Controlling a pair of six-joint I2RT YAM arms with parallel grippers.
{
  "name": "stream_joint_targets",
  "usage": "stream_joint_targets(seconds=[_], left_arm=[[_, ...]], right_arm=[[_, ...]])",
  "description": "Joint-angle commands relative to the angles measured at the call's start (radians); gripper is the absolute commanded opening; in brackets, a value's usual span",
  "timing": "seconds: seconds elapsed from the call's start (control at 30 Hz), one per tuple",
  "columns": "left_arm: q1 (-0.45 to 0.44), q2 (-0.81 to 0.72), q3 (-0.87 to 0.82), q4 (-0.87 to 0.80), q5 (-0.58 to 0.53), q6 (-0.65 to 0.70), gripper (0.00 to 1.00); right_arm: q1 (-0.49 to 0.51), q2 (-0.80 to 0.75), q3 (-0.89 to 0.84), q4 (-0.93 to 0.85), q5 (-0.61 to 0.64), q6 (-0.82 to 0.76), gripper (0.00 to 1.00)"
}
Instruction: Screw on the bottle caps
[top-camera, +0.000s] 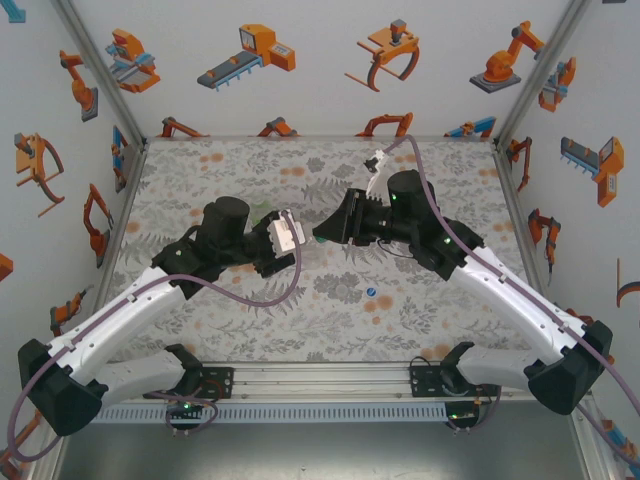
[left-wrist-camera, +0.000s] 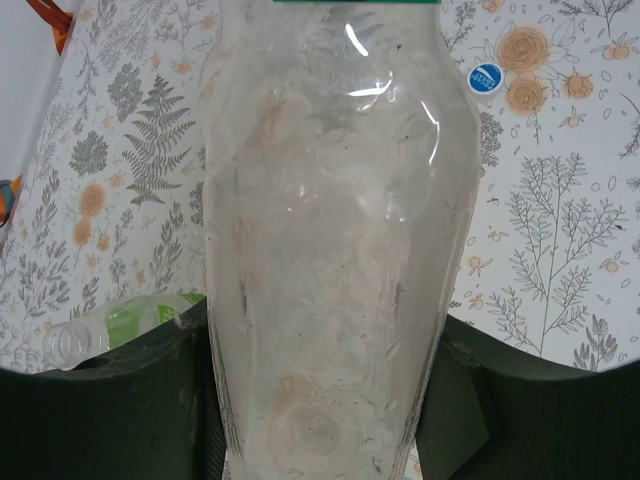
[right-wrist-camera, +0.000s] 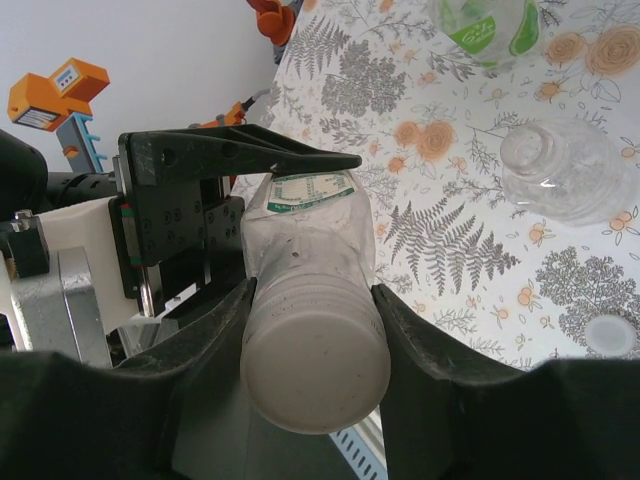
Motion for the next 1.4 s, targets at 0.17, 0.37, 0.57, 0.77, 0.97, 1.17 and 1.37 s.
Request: stream_joint_targets(seconds=[0.17, 0.37, 0.57, 0.77, 0.97, 1.17, 1.37], left_arm=[[0.003, -0.007, 0.025, 0.034, 0.006, -0.015, 0.52], [0.004, -0.014, 0.016, 0.047, 0.007, -0.016, 0.63], [0.009, -0.029, 0.006, 0.06, 0.003, -0.018, 0.7], [0.012, -0.042, -0.001, 0.071, -0.005, -0.019, 0.74], [0.015, -0.04, -0.006, 0.096, -0.027, -0.04, 0.74], [0.035, -0.035, -0.001, 0.145, -0.077, -0.117, 0.73], [0.072, -0.04, 0.011, 0.172, -0.123, -0.196, 0.73]], right_arm=[[-0.032, -0.003, 0.035, -0.018, 0.007, -0.012, 0.26], [-0.07, -0.007, 0.1, -0.16, 0.063, -0.114, 0.22], [-0.138, 0.001, 0.207, -0.351, 0.17, -0.266, 0.2], [-0.224, 0.073, 0.352, -0.524, 0.273, -0.419, 0.19], [-0.319, 0.256, 0.528, -0.67, 0.348, -0.549, 0.19], [-0.392, 0.481, 0.742, -0.792, 0.462, -0.625, 0.19], [-0.476, 0.668, 0.874, -0.826, 0.475, -0.668, 0.21]])
